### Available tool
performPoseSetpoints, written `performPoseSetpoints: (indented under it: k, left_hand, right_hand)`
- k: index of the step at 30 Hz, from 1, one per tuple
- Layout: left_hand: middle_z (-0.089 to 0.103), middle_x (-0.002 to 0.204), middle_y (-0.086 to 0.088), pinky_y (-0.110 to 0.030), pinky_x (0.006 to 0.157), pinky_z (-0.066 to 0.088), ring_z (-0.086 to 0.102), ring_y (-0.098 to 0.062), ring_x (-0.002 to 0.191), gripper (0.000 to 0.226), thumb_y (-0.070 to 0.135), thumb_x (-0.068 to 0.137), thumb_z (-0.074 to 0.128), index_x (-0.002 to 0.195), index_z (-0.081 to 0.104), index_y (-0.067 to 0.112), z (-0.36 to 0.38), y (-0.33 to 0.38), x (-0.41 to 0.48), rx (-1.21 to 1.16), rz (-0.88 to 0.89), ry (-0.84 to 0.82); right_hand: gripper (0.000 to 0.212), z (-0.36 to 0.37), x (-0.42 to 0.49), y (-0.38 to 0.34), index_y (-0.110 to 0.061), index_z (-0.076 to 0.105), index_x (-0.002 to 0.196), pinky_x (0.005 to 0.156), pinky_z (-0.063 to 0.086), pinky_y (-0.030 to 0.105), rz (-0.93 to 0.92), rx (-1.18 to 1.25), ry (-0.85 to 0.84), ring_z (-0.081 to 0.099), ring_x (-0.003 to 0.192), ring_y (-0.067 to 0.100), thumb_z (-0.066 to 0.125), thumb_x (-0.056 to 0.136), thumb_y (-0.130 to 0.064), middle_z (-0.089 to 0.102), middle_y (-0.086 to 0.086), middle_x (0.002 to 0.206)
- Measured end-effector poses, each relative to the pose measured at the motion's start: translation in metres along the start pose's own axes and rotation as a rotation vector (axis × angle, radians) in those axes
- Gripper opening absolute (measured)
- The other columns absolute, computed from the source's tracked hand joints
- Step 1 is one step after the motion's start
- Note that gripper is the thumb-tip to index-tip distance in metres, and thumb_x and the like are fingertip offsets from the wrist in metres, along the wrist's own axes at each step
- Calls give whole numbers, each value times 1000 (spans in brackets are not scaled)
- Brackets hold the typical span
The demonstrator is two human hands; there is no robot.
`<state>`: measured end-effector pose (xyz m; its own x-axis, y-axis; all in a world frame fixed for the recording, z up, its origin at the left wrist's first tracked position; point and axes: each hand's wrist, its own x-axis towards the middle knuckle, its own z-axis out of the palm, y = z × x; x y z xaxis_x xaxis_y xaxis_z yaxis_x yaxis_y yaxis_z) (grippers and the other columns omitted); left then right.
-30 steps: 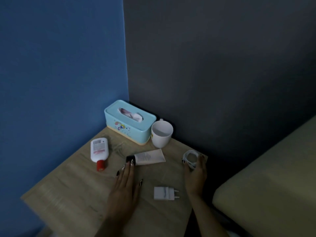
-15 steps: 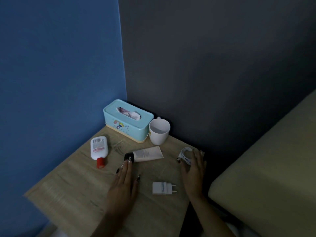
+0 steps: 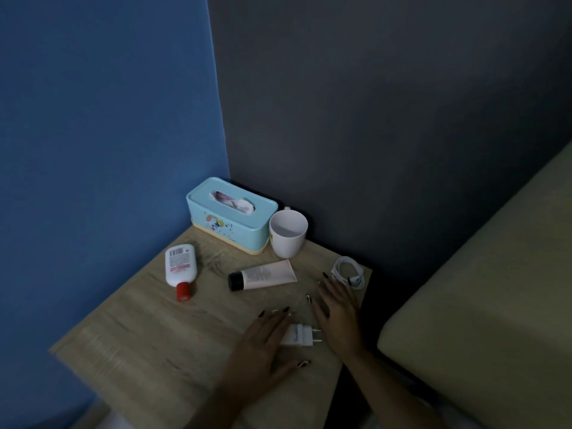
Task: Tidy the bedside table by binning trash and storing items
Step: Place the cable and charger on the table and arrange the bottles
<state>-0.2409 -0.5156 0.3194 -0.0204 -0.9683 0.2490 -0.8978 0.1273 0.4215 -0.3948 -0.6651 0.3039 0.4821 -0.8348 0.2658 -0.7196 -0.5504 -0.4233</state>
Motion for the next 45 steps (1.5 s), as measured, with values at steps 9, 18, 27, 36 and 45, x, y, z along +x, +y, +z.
performPoseSetpoints:
  k: [9, 18, 27, 36, 45]
  left_hand:
    - [64, 115, -10, -27, 88, 47, 58, -21, 104, 68, 63, 93, 25, 120, 61, 13, -2, 0, 14, -99, -262, 170]
    - [62, 113, -11, -29, 84, 45, 58, -25, 104, 41, 29, 86, 65, 120, 60, 7, -4, 16, 109, -163, -366, 279]
    - [59, 114, -11, -37, 87, 46, 55, -25, 102, 41, 36, 89, 61, 120, 57, 9, 25, 10, 134, -24, -360, 224]
    - [49, 124, -6, -38, 92, 40, 49, -23, 111, 47, 50, 89, 54, 123, 52, 17, 37, -1, 145, 48, -319, 182]
    - [50, 125, -9, -39, 92, 39, 47, -24, 114, 56, 49, 87, 54, 131, 51, 15, 41, -7, 137, 93, -256, 180]
  right_hand:
    - [39, -1, -11, -8, -11, 72, 109, 111, 28, 35, -40, -86, -26, 56, 123, 24, 44, 92, -32, 64, 7, 127]
    - [42, 3, -52, -26, -10, 66, 118, 115, 18, 30, 34, -118, -45, 54, 126, 22, 44, 91, -33, 62, 8, 130]
    - [55, 5, -65, -37, -7, 56, 131, 110, 24, 35, 221, -190, 41, 45, 134, 29, 42, 90, -41, 51, 11, 142]
    - [48, 7, -62, -35, -7, 53, 133, 112, 36, 40, 197, -191, 56, 41, 137, 22, 56, 90, -28, 49, 11, 143]
    - [48, 7, -64, -36, -7, 49, 137, 116, 30, 42, 224, -120, 23, 30, 143, 21, 47, 95, -29, 42, 10, 149]
